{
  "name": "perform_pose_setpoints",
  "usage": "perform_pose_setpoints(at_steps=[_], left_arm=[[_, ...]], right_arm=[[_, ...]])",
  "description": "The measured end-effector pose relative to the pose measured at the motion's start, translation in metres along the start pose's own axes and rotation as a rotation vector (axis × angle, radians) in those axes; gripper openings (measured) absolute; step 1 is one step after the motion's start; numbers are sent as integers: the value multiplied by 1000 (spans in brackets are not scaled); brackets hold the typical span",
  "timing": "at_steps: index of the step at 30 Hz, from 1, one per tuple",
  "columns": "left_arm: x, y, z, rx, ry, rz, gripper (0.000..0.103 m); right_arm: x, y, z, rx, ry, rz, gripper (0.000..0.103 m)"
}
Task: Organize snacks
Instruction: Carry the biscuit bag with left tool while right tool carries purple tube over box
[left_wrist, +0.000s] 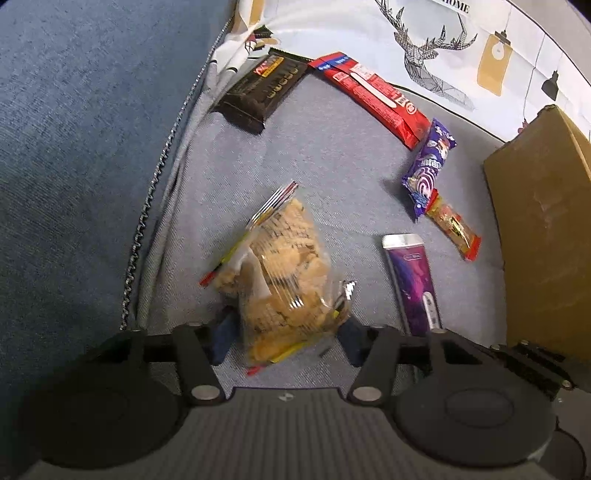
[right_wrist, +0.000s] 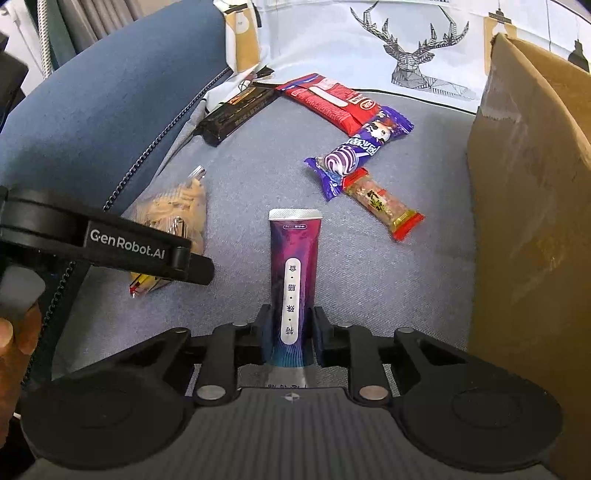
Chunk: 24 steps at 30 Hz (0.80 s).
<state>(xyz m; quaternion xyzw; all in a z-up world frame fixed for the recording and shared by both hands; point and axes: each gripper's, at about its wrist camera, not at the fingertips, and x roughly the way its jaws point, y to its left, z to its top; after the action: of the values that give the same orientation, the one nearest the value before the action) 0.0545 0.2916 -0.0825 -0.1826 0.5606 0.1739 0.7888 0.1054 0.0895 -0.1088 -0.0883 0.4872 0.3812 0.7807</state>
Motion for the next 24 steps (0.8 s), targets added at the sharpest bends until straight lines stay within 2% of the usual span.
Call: perform_pose_setpoints(at_steps=[16,24], left_arm=[[-18,6,8,-66,-118,-47,52],[-38,3,13,-104,-239,-76,52]], right_arm=[[-21,-5,14,70,-82,18,22],[-47,-5,25,85,-195,48,22]])
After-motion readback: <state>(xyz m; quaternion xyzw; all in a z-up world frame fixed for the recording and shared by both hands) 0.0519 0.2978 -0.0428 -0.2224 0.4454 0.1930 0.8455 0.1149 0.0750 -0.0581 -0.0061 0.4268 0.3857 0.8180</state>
